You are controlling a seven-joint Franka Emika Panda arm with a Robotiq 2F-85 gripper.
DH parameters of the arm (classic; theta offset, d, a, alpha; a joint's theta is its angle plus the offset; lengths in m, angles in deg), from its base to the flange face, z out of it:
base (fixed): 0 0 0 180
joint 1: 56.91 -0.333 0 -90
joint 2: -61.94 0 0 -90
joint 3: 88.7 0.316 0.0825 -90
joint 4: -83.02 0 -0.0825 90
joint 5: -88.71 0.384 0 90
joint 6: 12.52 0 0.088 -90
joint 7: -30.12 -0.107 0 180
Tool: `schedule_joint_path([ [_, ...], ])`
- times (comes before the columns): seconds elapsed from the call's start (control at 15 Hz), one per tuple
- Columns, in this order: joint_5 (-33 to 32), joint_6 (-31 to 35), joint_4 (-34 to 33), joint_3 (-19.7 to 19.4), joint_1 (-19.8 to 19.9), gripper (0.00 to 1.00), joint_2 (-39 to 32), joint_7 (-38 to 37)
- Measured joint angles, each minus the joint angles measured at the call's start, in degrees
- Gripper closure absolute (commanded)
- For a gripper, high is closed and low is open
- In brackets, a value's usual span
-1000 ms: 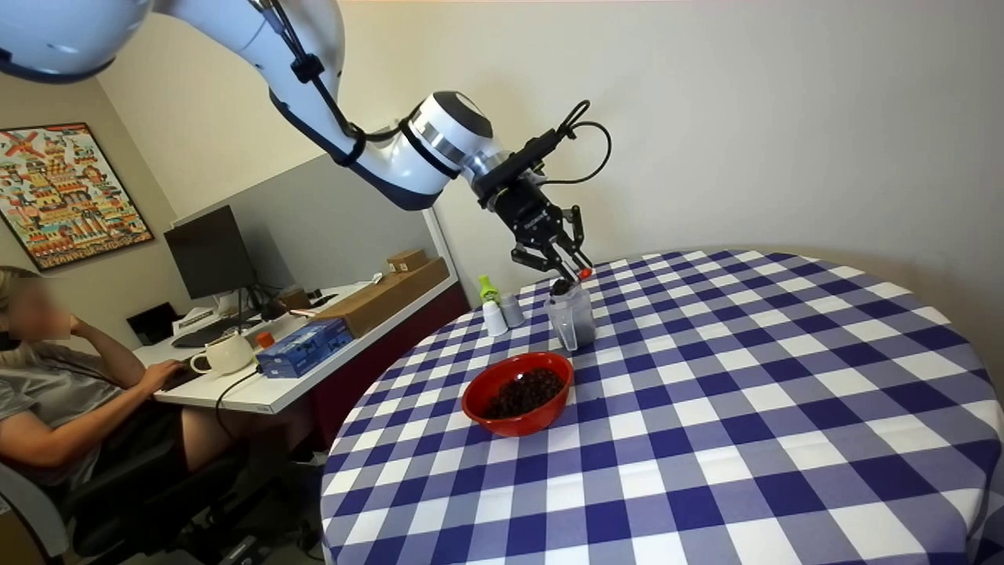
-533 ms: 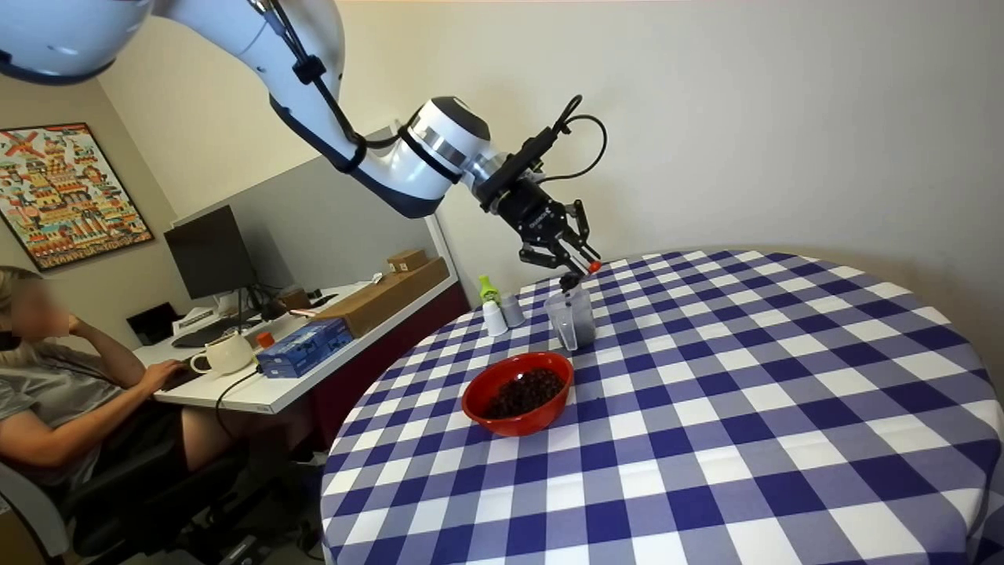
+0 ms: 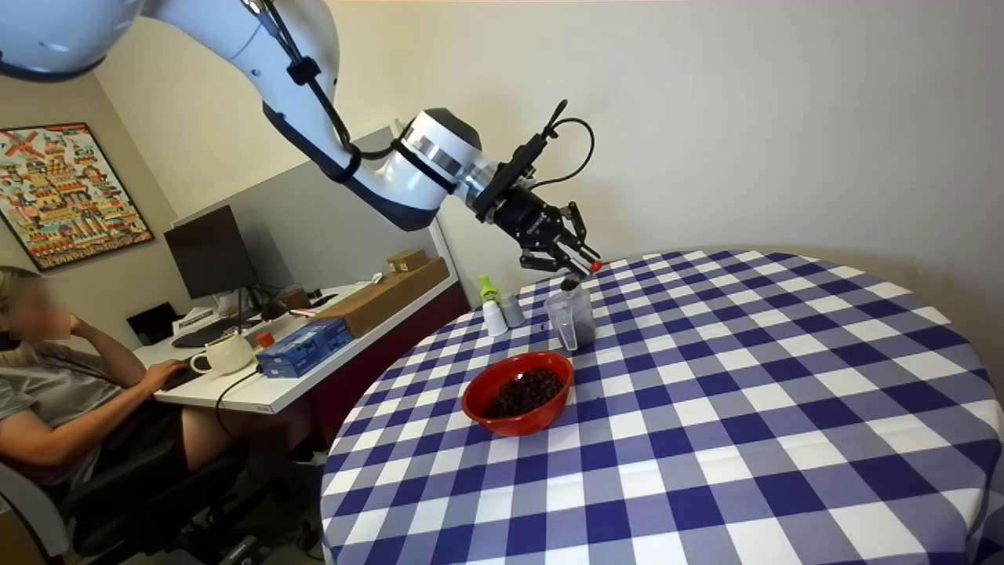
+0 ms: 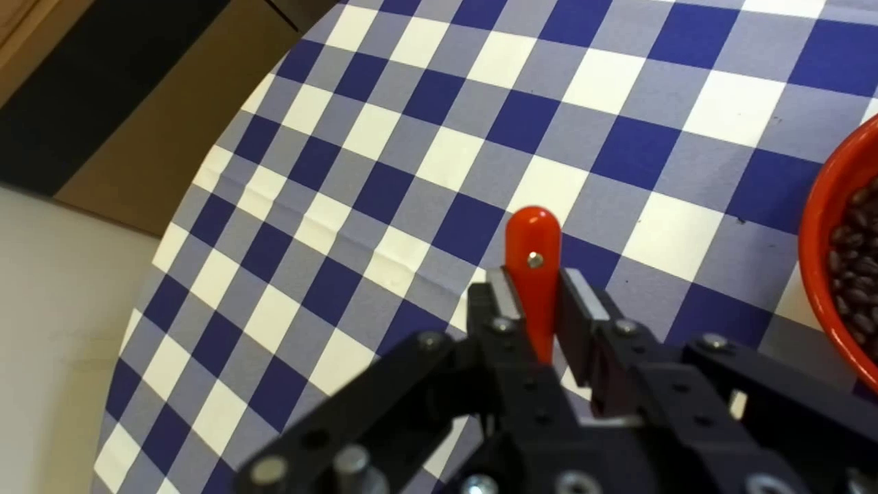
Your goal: Transfer a spoonful of contents from the orange bowl to the transparent jar
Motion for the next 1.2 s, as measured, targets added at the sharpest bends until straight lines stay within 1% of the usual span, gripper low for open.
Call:
schedule_joint_path([
  [0.73,-9.02,3.79,7.48,-0.10,-0.02,0.95,5.27,-6.63],
  [1.2,-18.53,6.53,14.40,-0.55,0.37,0.95,9.15,-13.22],
])
